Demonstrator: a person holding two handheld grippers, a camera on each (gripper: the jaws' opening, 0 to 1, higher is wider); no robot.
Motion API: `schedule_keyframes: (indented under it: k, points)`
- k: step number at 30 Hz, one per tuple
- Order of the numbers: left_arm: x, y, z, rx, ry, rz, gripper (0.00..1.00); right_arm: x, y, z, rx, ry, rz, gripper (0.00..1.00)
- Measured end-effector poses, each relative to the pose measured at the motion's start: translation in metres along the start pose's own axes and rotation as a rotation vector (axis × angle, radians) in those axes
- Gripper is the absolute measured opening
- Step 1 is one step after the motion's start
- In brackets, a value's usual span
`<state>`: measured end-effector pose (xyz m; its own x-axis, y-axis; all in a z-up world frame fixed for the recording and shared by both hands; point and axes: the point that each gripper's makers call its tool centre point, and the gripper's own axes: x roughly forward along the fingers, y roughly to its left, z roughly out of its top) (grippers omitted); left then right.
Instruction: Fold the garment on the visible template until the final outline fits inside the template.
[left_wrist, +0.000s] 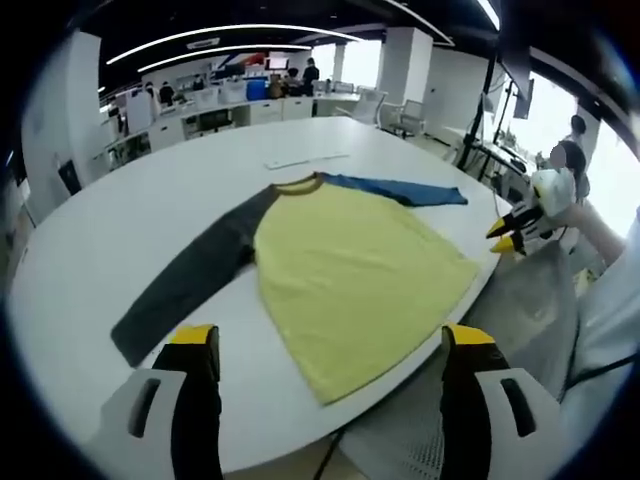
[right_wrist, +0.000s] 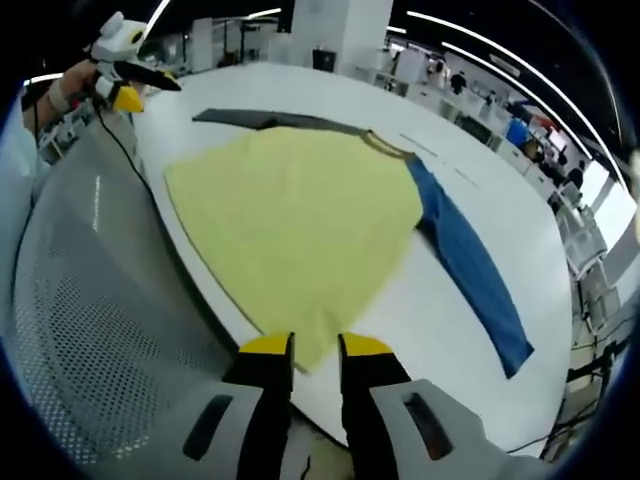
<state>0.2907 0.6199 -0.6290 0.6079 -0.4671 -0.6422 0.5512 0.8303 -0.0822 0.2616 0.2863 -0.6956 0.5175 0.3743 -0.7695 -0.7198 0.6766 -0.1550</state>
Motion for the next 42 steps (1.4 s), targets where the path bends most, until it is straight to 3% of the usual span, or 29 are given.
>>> schedule_keyframes:
  k: [4, 10, 18, 29, 33, 42]
  points:
    - [-0.001, 0.004, 0.004, 0.009, -0.019, 0.017, 0.99, -0.004, 0.001, 0.008, -0.02, -0.02, -0.007, 0.23]
    - [-0.002, 0.004, 0.003, 0.028, -0.012, 0.014, 1.0, -0.011, 0.001, 0.023, -0.046, -0.059, -0.026, 0.3]
    - [-0.006, 0.003, 0.006, 0.035, -0.018, 0.015, 1.0, -0.018, 0.001, 0.042, -0.059, -0.116, -0.038, 0.47]
    - [-0.011, 0.005, 0.009, 0.047, -0.021, 0.029, 1.0, -0.028, -0.006, 0.066, -0.055, -0.206, -0.084, 0.85]
    - [-0.011, 0.004, 0.008, 0.053, -0.014, 0.028, 1.0, -0.034, -0.013, 0.075, -0.067, -0.241, -0.134, 0.99]
    - [-0.013, 0.001, 0.008, 0.059, -0.013, 0.027, 1.0, -0.038, -0.016, 0.08, -0.034, -0.263, -0.145, 1.0]
